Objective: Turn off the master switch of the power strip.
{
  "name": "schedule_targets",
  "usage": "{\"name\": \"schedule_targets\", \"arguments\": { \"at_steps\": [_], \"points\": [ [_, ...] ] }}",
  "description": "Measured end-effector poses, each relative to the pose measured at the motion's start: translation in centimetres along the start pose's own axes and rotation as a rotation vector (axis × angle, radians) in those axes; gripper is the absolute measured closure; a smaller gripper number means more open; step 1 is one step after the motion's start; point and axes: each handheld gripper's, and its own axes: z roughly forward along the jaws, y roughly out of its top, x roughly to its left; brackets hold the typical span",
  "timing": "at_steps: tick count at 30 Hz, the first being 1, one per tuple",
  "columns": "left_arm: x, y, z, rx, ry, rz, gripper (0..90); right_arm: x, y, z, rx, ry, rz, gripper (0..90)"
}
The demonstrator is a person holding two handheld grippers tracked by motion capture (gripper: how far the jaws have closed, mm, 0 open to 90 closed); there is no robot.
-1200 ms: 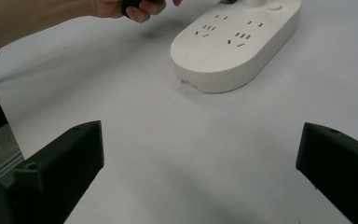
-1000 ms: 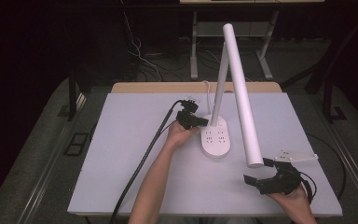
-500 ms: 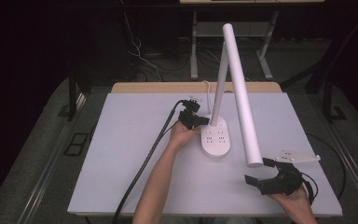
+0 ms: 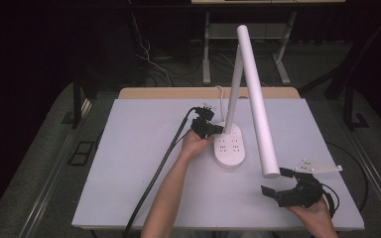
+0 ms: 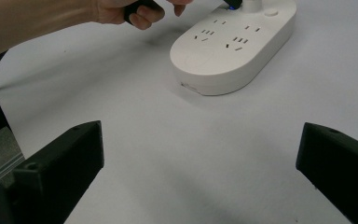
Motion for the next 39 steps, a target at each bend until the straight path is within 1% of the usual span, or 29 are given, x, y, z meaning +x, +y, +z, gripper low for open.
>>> {"name": "schedule_targets", "arguments": {
  "at_steps": [1, 3, 4, 5, 6, 7, 8, 9, 10, 11, 12, 16, 17, 18, 21, 22, 23, 24, 25, 26, 28, 29, 30, 31, 35, 36, 38, 39],
  "points": [
    [-0.1, -0.1, 0.0, -0.014, -0.001, -0.012, 90.0, 0.0, 0.0, 0.0, 0.000, 0.000, 0.000, 0.1],
    [0.0, -0.1, 0.0, -0.015, -0.007, -0.010, 90.0, -0.1, 0.0, 0.0, 0.001, -0.001, 0.000, 0.1],
    [0.0, -0.2, 0.1, -0.019, -0.009, -0.020, 90.0, -0.1, 0.0, 0.0, 0.001, -0.001, 0.000, 0.1],
    [0.2, -0.2, 0.1, -0.020, -0.021, -0.031, 90.0, -0.1, 0.0, 0.1, 0.001, -0.003, 0.001, 0.1],
    [0.4, -0.2, 0.1, -0.021, -0.034, -0.050, 90.0, -0.1, 0.0, 0.1, 0.001, -0.003, 0.001, 0.1],
    [0.3, -0.3, 0.2, -0.030, -0.030, -0.073, 90.0, -0.1, 0.0, 0.0, -0.003, -0.003, -0.003, 0.1],
    [0.6, -0.4, 0.1, -0.028, -0.039, -0.054, 90.0, 0.0, 0.0, -0.1, -0.001, -0.002, -0.001, 0.1],
    [0.6, -0.5, 0.1, -0.037, -0.045, -0.083, 90.0, 0.0, 0.0, -0.1, -0.003, -0.002, 0.000, 0.1],
    [0.6, -0.6, 0.1, -0.044, -0.050, -0.092, 90.0, 0.0, 0.0, -0.1, -0.003, -0.002, 0.000, 0.1],
    [0.7, -0.7, 0.1, -0.049, -0.055, -0.090, 90.0, 0.0, 0.0, -0.2, -0.005, -0.002, 0.006, 0.1],
    [0.7, -0.7, 0.1, -0.055, -0.058, -0.099, 90.0, 0.0, 0.0, -0.2, -0.004, -0.002, 0.006, 0.1],
    [0.5, -0.6, 0.0, -0.046, -0.052, -0.079, 90.0, -0.2, 0.0, -0.1, -0.003, -0.002, 0.009, 0.1],
    [0.5, -0.5, -0.1, -0.033, -0.047, -0.073, 90.0, -0.2, 0.0, 0.0, -0.001, -0.002, 0.004, 0.1],
    [0.5, -0.4, -0.1, -0.050, -0.070, -0.073, 90.0, -0.2, 0.0, 0.0, 0.000, -0.002, 0.004, 0.1],
    [0.6, -0.4, -0.4, -0.051, -0.059, -0.024, 90.0, -0.3, 0.0, 0.0, 0.001, -0.002, 0.002, 0.1],
    [0.6, -0.5, -0.4, -0.053, -0.060, -0.032, 90.0, -0.3, 0.0, 0.0, 0.002, -0.003, 0.007, 0.1],
    [0.8, -0.5, -0.7, -0.083, -0.055, -0.055, 90.0, -0.3, 0.0, 0.0, 0.000, -0.004, 0.010, 0.1],
    [0.8, -0.5, -0.7, -0.083, -0.055, -0.055, 90.0, -0.3, 0.0, 0.0, 0.000, -0.004, 0.010, 0.1],
    [1.1, -0.4, -1.0, -0.090, -0.057, -0.047, 90.0, -0.5, -0.1, 0.0, -0.005, -0.002, 0.014, 0.1],
    [1.1, -0.3, -1.3, -0.100, -0.056, -0.057, 90.0, -0.5, -0.1, 0.0, -0.005, -0.002, 0.014, 0.1],
    [1.4, -0.1, -1.7, -0.112, -0.053, -0.054, 90.0, -0.6, -0.1, 0.0, -0.003, -0.003, 0.021, 0.1],
    [1.5, -0.1, -2.0, -0.110, -0.060, -0.056, 90.0, -0.6, -0.1, 0.0, -0.003, -0.003, 0.021, 0.1],
    [1.6, -0.1, -2.2, -0.110, -0.059, -0.051, 90.0, -0.6, -0.1, 0.0, -0.004, -0.005, 0.019, 0.1],
    [1.6, -0.1, -2.4, -0.112, -0.057, -0.055, 90.0, -0.6, -0.1, 0.0, -0.003, -0.005, 0.018, 0.1],
    [1.6, 0.1, -3.2, -0.125, -0.067, -0.030, 89.8, -0.5, -0.1, 0.0, 0.000, -0.007, 0.018, 0.1],
    [1.6, 0.2, -3.4, -0.122, -0.068, -0.021, 86.0, -0.5, -0.1, 0.0, 0.000, -0.007, 0.018, 0.1],
    [1.4, 0.3, -4.0, -0.124, -0.070, -0.006, 84.0, -0.5, -0.1, 0.0, 0.000, -0.007, 0.017, 0.1],
    [1.4, 0.4, -4.3, -0.125, -0.072, 0.008, 83.1, -0.5, -0.1, 0.0, 0.000, -0.007, 0.017, 0.1]
  ]
}}
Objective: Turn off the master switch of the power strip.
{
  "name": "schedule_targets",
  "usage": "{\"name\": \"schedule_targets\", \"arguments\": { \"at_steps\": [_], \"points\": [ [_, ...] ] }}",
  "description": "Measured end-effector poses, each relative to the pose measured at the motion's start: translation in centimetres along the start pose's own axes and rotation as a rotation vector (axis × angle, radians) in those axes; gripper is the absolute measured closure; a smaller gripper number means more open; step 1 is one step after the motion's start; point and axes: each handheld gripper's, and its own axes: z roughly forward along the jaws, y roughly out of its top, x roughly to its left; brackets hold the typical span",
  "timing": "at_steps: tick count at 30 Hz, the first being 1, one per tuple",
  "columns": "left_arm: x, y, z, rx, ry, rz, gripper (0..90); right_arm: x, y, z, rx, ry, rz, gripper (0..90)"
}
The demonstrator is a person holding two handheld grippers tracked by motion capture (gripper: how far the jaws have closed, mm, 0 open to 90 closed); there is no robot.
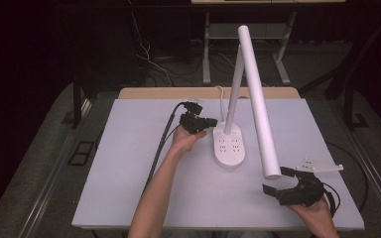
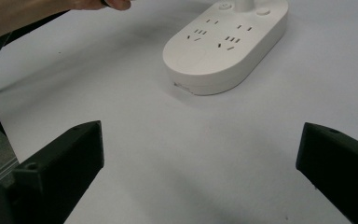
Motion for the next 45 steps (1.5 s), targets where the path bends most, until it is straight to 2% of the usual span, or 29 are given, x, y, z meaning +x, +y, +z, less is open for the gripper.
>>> {"name": "schedule_targets", "arguments": {
  "at_steps": [1, 2, 3, 5, 8, 9, 10, 12, 14, 15, 16, 19, 22, 25, 32, 37, 43, 45],
  "points": [
    [-0.1, 0.1, -0.2, -0.007, -0.001, 0.000, 81.2, 0.0, 0.0, 0.0, 0.001, 0.002, -0.001, 0.1],
    [-0.2, 0.2, -0.6, -0.008, 0.000, 0.006, 75.7, 0.0, 0.0, 0.0, 0.002, 0.001, -0.006, 0.1],
    [-0.2, 0.2, -0.8, -0.014, -0.003, 0.008, 75.7, 0.0, 0.0, 0.0, 0.002, 0.001, -0.006, 0.1],
    [-0.2, 0.3, -1.5, -0.017, -0.014, 0.019, 66.5, 0.0, 0.0, 0.0, 0.000, 0.001, -0.005, 0.1],
    [-0.2, 0.4, -2.8, -0.022, -0.036, 0.034, 47.6, 0.1, 0.0, 0.1, 0.001, 0.000, -0.006, 0.1],
    [-0.2, 0.4, -3.2, -0.015, -0.046, 0.048, 38.7, 0.1, 0.0, 0.1, 0.002, 0.000, -0.006, 0.1],
    [-0.4, 0.4, -3.4, -0.027, -0.050, 0.038, 28.5, 0.1, 0.0, 0.1, 0.001, -0.001, -0.005, 0.1],
    [-0.5, 0.4, -4.0, -0.021, -0.047, 0.048, 17.2, 0.1, 0.0, 0.2, 0.001, -0.001, -0.007, 0.1],
    [-0.6, 0.3, -4.6, -0.012, -0.031, 0.057, 10.4, 0.1, 0.0, 0.2, 0.000, 0.000, -0.009, 0.1],
    [-0.6, 0.2, -4.8, -0.005, -0.033, 0.055, 0.3, 0.1, 0.0, 0.1, 0.000, 0.000, -0.010, 0.1],
    [-0.6, 0.2, -5.1, 0.004, -0.035, 0.053, 0.3, 0.1, 0.0, 0.1, 0.000, 0.000, -0.010, 0.1],
    [-0.8, -0.3, -6.4, -0.020, -0.037, 0.050, 0.0, 0.1, 0.0, 0.2, 0.000, 0.000, -0.012, 0.0],
    [-0.9, -0.8, -7.5, -0.016, -0.022, 0.068, 0.0, 0.1, 0.0, 0.2, 0.000, 0.000, -0.014, 0.1],
    [-0.9, -1.4, -8.6, -0.031, -0.019, 0.068, 0.0, 0.1, 0.1, 0.2, 0.000, -0.001, -0.014, 0.1],
    [-0.6, -3.7, -11.0, -0.064, -0.021, 0.050, 0.0, 0.2, 0.1, 0.3, 0.004, -0.002, -0.010, 0.1],
    [-0.8, -5.1, -12.3, -0.076, -0.010, 0.052, 0.0, 0.2, 0.0, 0.3, 0.004, -0.003, -0.017, 0.1],
    [-1.4, -6.9, -13.9, -0.088, 0.024, 0.080, 0.0, 0.2, 0.0, 0.3, 0.004, -0.005, -0.018, 0.1],
    [-1.4, -7.5, -14.4, -0.094, 0.027, 0.078, 0.0, 0.3, 0.0, 0.3, 0.006, -0.005, -0.016, 0.1]
  ]
}}
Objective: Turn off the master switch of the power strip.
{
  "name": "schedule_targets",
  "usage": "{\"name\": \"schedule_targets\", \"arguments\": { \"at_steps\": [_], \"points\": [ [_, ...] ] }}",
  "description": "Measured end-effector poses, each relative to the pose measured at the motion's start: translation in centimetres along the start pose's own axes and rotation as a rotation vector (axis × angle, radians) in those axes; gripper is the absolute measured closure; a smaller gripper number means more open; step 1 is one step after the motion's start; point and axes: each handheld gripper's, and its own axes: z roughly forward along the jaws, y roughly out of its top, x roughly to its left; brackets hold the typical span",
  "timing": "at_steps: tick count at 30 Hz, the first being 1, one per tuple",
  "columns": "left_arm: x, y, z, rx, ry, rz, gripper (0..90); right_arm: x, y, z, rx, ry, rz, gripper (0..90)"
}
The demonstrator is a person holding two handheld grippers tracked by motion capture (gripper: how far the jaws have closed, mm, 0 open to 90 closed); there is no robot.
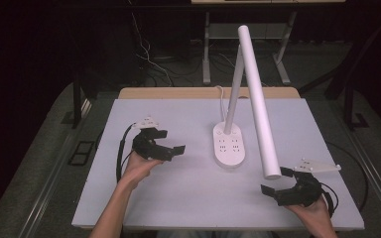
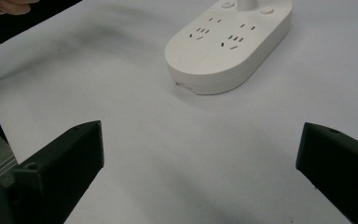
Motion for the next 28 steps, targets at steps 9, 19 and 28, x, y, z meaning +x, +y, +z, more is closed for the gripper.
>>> {"name": "schedule_targets", "arguments": {
  "at_steps": [9, 19, 28],
  "points": [
    [-0.7, -3.0, -2.1, -0.027, 0.010, -0.019, 0.0, 0.1, 0.0, 0.1, 0.001, -0.001, -0.009, 0.0],
    [-2.0, -5.6, -3.9, -0.049, 0.034, -0.041, 0.0, 0.1, 0.0, 0.0, -0.001, -0.003, -0.004, 0.1],
    [-2.9, -7.3, -4.9, -0.040, 0.033, -0.041, 0.0, 0.1, 0.0, 0.0, 0.001, -0.004, 0.000, 0.1]
  ]
}}
